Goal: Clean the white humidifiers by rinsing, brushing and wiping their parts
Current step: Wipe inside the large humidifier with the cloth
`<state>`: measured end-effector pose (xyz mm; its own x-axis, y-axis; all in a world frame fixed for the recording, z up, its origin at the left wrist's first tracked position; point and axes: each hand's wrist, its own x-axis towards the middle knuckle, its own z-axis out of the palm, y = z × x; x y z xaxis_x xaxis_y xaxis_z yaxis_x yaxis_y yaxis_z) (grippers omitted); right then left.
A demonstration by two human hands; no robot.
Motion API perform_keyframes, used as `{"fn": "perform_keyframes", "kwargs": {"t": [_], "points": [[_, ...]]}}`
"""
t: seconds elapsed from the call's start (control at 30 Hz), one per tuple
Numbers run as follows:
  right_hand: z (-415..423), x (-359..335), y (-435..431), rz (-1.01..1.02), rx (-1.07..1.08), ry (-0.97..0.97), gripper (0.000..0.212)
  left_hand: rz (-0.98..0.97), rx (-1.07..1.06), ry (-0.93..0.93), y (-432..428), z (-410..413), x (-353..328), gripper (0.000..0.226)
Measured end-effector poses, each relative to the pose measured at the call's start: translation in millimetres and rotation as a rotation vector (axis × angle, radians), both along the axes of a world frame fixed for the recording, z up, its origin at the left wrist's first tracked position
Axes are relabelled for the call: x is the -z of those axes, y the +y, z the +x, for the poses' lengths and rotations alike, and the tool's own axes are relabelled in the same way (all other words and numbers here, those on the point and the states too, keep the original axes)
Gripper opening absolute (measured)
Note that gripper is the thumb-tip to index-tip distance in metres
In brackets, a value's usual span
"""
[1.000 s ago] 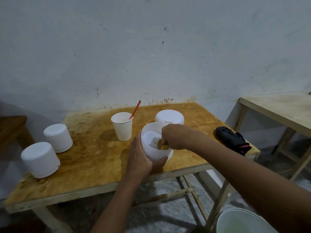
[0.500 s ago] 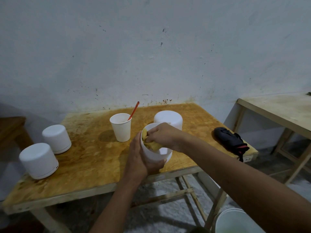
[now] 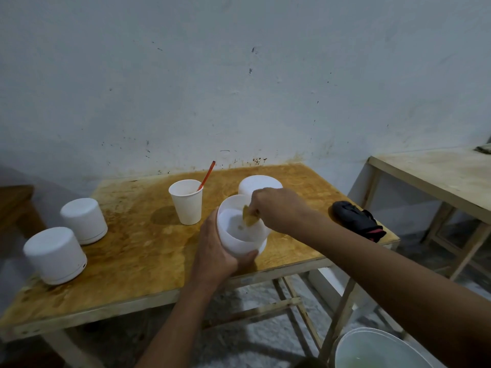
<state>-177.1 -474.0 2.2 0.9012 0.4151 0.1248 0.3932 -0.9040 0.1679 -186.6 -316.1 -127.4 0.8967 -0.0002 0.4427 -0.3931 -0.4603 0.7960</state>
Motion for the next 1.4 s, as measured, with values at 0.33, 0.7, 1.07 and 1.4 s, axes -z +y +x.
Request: {"fn": "perform_keyframes", "kwargs": {"t": [0.33,0.7,1.07,1.4], "points": [[-10.0,-14.3,-5.5,0.405,-0.026,0.471,0.028,-0.052,-0.053,0.099,-3.6,7.9,-0.8,0.123],[-15.9,14.0,-9.3,0.711,-0.013,0.317,0.026,-0.108,-0.021,0.157,-0.1,8.4,1.2,0.122],[-30.8,31.7,-4.9,0.947,-0.016,0.177,0.028,-0.128,-0.065,0.202,1.1,12.5,1.5,0.123],[-25.4,39.6,-34.1,1.413,0.151,0.058,0.024,-0.076,-0.051,0.173,3.5,10.2,-5.9,0.113]]}}
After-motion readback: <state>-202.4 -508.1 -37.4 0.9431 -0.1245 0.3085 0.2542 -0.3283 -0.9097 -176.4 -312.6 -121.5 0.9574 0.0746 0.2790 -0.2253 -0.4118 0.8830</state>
